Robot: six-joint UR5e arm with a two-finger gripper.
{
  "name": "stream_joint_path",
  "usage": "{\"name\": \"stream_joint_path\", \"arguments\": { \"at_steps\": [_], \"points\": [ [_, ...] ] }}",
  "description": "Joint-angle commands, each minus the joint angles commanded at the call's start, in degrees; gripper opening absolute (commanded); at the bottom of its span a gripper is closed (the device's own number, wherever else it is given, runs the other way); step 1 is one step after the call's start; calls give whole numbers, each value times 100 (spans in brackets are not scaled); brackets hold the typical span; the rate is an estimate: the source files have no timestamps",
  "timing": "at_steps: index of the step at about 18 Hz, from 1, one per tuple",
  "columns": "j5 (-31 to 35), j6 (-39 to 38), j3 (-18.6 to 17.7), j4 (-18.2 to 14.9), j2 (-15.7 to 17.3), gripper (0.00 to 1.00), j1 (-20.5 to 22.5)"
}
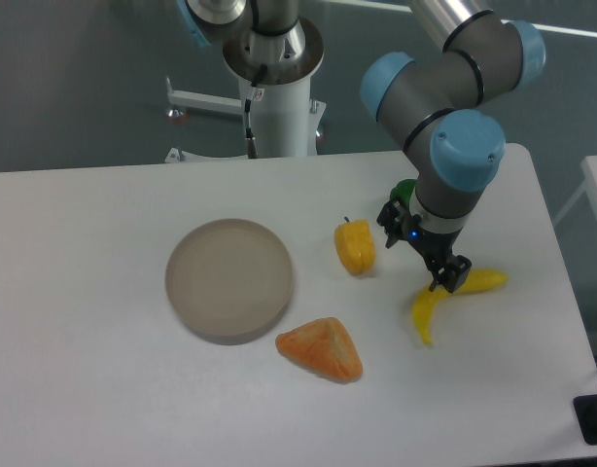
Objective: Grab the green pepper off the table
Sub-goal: 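Lift the gripper up off the green pepper beside the banana, then move the open gripper over the green pepper and lower onto it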
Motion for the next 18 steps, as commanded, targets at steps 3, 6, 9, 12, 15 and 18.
{"name": "stream_joint_path", "arguments": {
  "at_steps": [3, 6, 9, 12, 15, 18],
  "points": [
    [17, -9, 9, 0, 9, 100, 0],
    [-17, 0, -52, 0, 35, 100, 35],
    [-9, 44, -246, 18, 114, 100, 96],
    [-26, 88, -517, 35, 298, 100, 341],
    [-18, 613, -957, 70, 553, 100, 413],
    [-26, 1483, -1343, 289, 659, 100, 579]
  ]
}}
